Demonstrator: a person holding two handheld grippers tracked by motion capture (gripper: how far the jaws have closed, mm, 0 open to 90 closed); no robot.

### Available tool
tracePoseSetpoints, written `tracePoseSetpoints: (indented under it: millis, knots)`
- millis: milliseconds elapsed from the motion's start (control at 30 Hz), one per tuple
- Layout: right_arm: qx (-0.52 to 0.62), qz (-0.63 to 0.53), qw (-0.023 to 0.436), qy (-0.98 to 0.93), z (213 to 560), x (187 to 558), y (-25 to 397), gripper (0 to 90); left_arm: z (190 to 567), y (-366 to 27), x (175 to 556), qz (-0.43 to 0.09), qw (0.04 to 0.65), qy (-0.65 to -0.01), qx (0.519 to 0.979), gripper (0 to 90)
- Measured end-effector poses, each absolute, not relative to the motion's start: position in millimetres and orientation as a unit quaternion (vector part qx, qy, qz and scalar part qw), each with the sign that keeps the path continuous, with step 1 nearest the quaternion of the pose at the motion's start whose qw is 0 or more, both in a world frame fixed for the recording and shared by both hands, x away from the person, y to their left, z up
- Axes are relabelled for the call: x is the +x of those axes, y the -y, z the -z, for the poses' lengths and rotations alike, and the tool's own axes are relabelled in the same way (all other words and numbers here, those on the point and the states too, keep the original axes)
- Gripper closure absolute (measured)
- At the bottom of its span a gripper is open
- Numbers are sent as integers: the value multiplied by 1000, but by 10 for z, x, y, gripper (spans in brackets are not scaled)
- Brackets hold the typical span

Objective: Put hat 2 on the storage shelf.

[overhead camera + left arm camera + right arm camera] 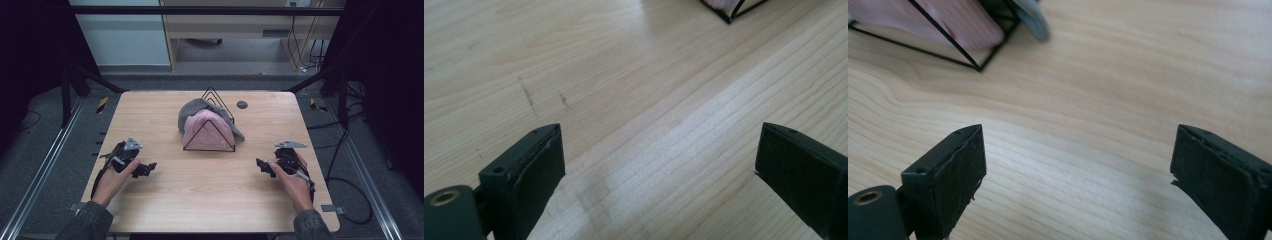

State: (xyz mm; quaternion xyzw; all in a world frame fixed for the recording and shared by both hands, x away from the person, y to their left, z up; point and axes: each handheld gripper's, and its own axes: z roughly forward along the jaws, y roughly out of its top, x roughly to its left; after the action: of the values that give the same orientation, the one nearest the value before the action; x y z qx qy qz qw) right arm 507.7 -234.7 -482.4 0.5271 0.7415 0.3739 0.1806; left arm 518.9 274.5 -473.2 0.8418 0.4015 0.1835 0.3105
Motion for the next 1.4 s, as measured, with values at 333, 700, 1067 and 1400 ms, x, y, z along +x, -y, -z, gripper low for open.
tracePoseSetpoints:
  millis: [333, 700, 1067, 1400]
  knots:
    - [551, -346, 183, -737, 4984, 5122, 2495, 85, 4881, -2735, 5231, -173, 288, -412, 847, 52]
    - [553, -343, 182, -737, 5036, 5104, 2517, 89, 4997, -2796, 5262, -160, 296, -415, 845, 0]
    - [533, -340, 205, -747, 5079, 5037, 2423, 81, 5037, -2829, 5228, -170, 318, -409, 838, 0]
    - [516, -332, 226, -757, 5114, 4952, 2334, 71, 5049, -2839, 5217, -170, 325, -407, 837, 0]
